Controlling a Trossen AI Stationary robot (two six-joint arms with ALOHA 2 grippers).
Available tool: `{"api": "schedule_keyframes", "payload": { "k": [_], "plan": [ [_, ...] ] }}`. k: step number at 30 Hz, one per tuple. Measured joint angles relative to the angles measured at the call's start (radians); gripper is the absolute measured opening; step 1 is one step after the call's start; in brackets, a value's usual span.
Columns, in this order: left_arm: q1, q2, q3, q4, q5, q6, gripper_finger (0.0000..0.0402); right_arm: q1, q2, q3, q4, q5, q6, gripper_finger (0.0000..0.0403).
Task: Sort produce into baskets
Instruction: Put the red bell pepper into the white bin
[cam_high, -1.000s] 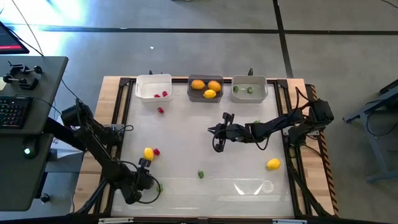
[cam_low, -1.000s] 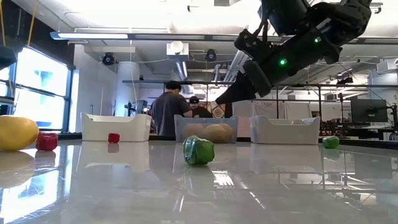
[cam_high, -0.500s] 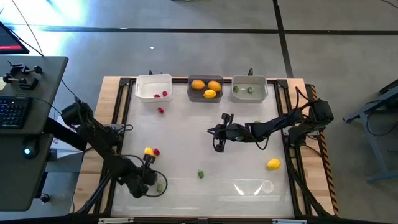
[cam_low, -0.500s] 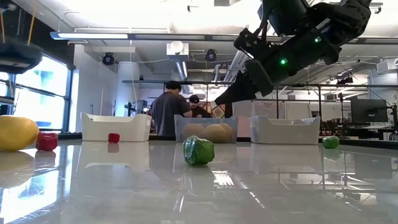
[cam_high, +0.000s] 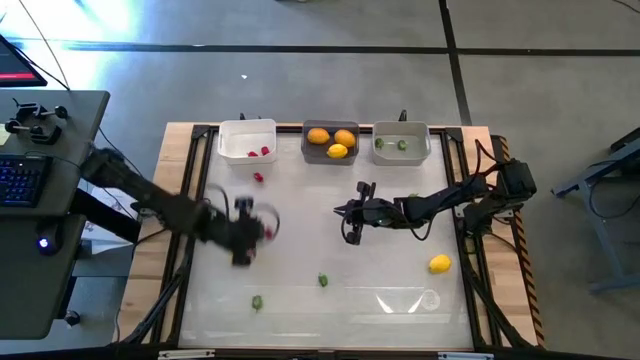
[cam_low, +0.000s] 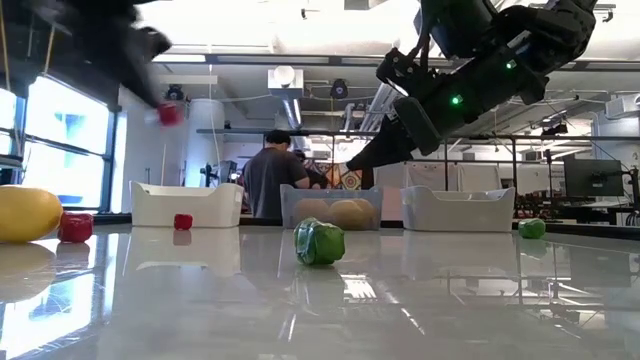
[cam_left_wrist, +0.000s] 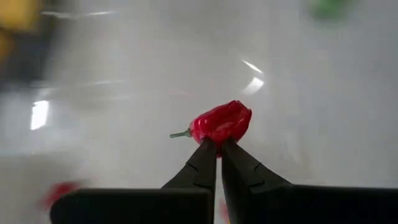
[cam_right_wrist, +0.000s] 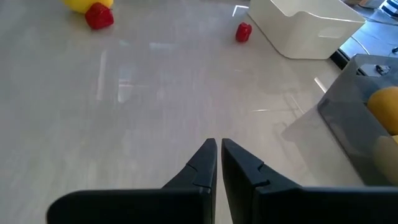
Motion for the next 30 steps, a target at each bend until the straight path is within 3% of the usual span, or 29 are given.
{"api": "schedule_keyframes", "payload": {
  "k": [3,6,12,17,22,30],
  "plan": [
    [0.171,-0.057,0.037,-0.052,-0.095,0.041,0.0000,0.000,0.000,0.000,-0.002,0.000,0.010,0.0016],
    [0.367,-0.104,0.060,-0.069,-0.128,0.151,0.0000,0.000,0.000,0.000,-0.006,0.000,0.025,0.0016],
    [0.759,-0.133,0.079,-0.034,-0.020,0.373,0.0000,0.000,0.000,0.000,-0.025,0.000,0.050,0.0016],
    [1.021,-0.074,0.079,-0.008,-0.002,0.498,0.0000,0.000,0.000,0.000,-0.027,0.000,0.050,0.0016],
    [1.176,0.030,0.079,0.061,0.083,0.551,0.0000,0.000,0.000,0.000,-0.027,0.001,0.050,0.0016],
    [1.294,0.241,0.079,0.137,0.109,0.583,0.0000,0.000,0.000,0.000,-0.034,0.001,0.050,0.0016]
  ]
}}
